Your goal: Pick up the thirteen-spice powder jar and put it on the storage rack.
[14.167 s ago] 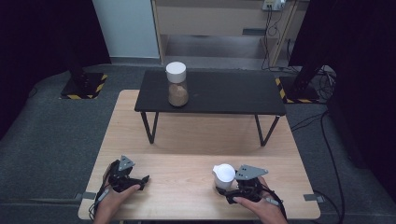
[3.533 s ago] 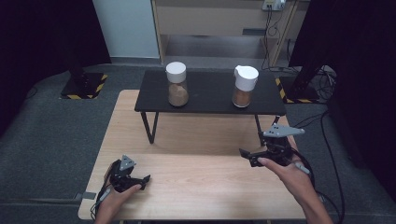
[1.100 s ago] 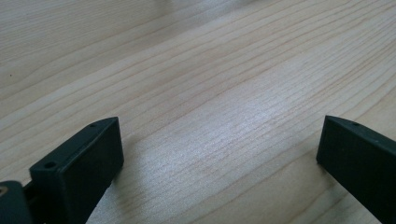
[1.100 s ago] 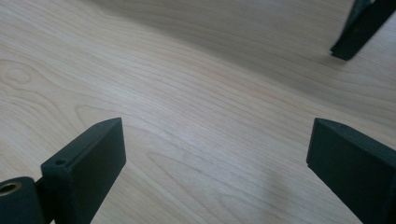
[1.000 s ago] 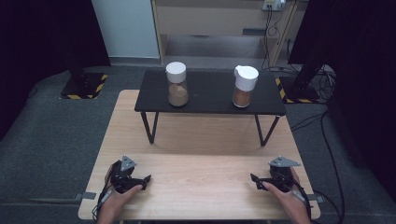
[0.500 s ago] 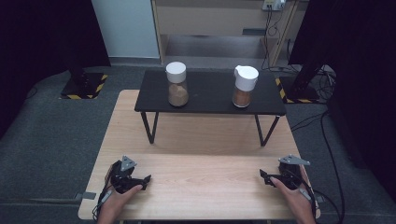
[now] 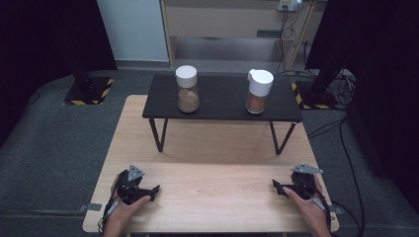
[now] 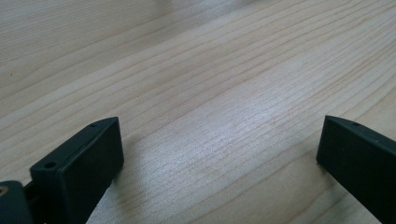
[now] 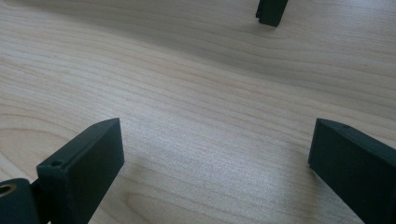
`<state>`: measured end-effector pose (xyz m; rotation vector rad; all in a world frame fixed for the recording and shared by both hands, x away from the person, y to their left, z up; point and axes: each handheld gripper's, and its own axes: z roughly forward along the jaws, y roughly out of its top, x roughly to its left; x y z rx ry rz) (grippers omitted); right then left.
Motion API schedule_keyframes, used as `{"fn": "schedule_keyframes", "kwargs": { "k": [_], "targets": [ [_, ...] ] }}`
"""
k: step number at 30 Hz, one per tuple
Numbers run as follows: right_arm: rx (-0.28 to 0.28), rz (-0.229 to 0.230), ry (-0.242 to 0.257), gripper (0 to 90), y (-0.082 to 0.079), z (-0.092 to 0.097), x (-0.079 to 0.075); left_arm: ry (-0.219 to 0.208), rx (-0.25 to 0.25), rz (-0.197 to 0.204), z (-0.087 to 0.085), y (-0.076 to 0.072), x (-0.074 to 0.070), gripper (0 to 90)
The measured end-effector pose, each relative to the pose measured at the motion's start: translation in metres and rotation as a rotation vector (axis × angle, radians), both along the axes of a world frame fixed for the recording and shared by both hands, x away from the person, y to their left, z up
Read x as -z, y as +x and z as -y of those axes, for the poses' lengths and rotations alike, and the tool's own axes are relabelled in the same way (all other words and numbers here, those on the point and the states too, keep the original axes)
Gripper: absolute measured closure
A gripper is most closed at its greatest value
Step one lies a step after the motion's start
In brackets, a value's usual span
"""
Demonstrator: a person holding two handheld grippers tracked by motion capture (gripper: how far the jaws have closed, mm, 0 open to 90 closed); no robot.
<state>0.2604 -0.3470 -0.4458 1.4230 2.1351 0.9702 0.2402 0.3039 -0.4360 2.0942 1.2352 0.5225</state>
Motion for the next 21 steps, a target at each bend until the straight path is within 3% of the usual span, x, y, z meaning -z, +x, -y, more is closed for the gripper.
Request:
{"fn": "schedule_keyframes", "kwargs": {
  "k": [8,10,21],
  "targets": [
    [-0.001,-0.002,-0.012,1.7,0.0028,-0.0039,0.0023,-0.001,0.0,0.0,-0.0001,0.0,0.0,0.0],
    [-0.012,-0.001,-0.04,1.2,0.004,-0.0081,0.0015,-0.001,0.001,-0.001,-0.0002,0.0002,-0.0001,0.0],
    [-0.008,-0.003,-0.041,1.3,0.0038,-0.0095,0.0014,-0.001,0.013,-0.001,-0.002,0.0019,0.0001,0.0]
  ]
}}
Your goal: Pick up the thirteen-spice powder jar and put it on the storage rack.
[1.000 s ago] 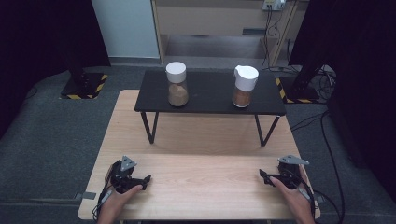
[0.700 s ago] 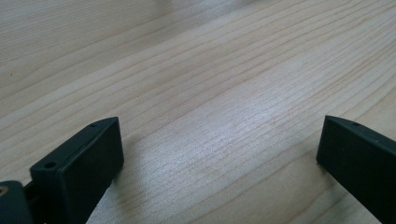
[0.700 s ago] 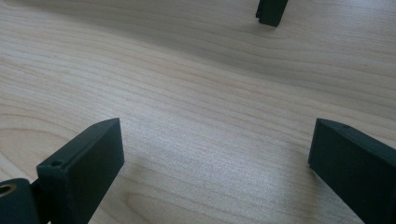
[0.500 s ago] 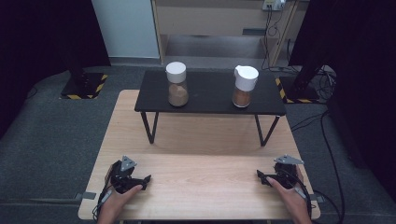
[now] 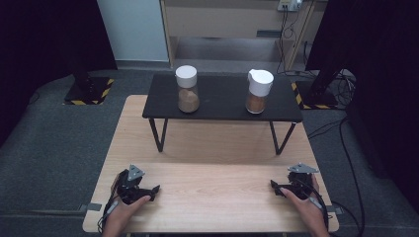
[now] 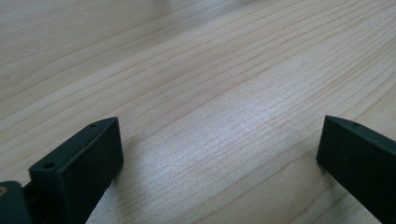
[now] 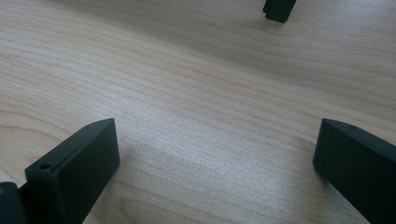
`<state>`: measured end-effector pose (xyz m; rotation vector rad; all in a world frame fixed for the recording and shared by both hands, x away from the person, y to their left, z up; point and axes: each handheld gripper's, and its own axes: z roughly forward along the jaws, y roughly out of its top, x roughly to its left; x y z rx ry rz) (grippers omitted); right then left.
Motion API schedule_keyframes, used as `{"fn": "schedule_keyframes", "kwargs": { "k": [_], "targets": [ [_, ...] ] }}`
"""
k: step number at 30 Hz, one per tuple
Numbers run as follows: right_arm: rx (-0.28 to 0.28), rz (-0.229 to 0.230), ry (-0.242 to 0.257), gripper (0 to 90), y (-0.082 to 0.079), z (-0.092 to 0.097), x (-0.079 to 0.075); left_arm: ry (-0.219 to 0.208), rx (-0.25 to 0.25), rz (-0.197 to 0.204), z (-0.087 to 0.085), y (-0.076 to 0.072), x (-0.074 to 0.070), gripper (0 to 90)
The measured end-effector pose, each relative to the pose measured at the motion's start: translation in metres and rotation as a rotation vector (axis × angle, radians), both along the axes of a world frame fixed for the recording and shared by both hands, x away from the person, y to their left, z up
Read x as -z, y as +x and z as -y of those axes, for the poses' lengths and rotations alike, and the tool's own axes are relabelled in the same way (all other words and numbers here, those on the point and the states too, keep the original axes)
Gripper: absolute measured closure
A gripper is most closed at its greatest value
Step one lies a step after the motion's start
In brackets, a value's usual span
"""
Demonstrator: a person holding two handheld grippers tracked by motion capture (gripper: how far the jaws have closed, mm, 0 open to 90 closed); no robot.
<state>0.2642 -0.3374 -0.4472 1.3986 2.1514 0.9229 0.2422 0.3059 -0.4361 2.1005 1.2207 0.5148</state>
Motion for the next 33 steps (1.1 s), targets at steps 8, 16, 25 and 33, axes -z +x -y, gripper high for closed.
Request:
{"fn": "schedule_keyframes", "kwargs": {
  "k": [8,16,25,33],
  "targets": [
    [0.008,-0.001,0.001,1.3,-0.001,-0.002,0.0,0.001,0.001,0.0,0.0,0.0,0.0,0.0],
    [-0.059,0.001,0.0,1.3,-0.002,-0.011,0.0,0.0,0.003,0.0,0.0,0.0,0.0,0.0],
    [-0.065,0.003,-0.001,1.2,-0.002,-0.013,0.0,0.0,0.01,0.0,-0.001,0.001,0.0,0.0],
    [-0.062,0.003,-0.001,1.2,-0.002,-0.013,0.0,-0.001,0.01,0.0,-0.001,0.001,0.0,0.0]
  ]
}}
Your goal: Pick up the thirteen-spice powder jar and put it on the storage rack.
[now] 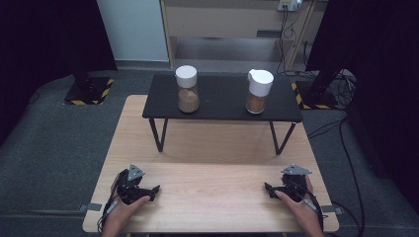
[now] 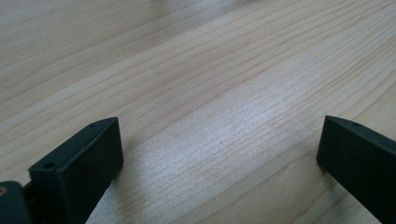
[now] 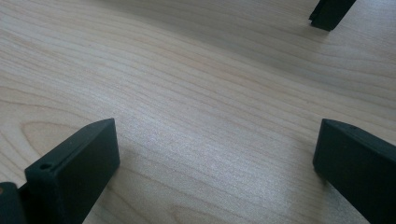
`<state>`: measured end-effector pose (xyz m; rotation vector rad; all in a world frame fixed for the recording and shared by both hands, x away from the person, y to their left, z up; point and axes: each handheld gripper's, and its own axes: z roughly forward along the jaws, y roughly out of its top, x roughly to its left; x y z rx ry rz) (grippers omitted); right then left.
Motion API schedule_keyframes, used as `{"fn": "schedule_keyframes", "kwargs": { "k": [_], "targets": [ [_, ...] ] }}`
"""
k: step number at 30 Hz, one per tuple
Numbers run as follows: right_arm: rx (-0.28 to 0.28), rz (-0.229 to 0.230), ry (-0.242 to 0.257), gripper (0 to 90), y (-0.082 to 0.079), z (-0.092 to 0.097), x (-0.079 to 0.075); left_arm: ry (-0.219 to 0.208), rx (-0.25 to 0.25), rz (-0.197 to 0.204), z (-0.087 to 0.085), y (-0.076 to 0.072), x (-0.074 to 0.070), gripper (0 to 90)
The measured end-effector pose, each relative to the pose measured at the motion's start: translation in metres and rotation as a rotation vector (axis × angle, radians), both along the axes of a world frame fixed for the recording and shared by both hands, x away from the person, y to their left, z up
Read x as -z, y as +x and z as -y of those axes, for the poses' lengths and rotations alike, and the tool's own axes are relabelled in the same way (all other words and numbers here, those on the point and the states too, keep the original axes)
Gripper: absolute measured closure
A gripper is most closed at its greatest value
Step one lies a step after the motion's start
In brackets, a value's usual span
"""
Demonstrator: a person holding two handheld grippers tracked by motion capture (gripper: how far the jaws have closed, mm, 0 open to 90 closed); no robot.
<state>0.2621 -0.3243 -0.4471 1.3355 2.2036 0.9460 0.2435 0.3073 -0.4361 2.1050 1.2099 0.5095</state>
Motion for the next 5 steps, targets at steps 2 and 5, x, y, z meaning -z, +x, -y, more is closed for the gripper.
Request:
{"fn": "schedule_keyframes", "kwargs": {
  "k": [2,5],
  "targets": [
    [0.0,0.0,0.0,1.2,0.0,-0.0001,0.0,0.0,0.002,0.0,-0.0003,0.0003,0.0,0.0],
    [0.0,0.0,0.0,1.2,0.0001,0.0,-0.0001,-0.001,0.009,0.0,-0.0008,0.0018,0.0001,0.0]
  ]
}}
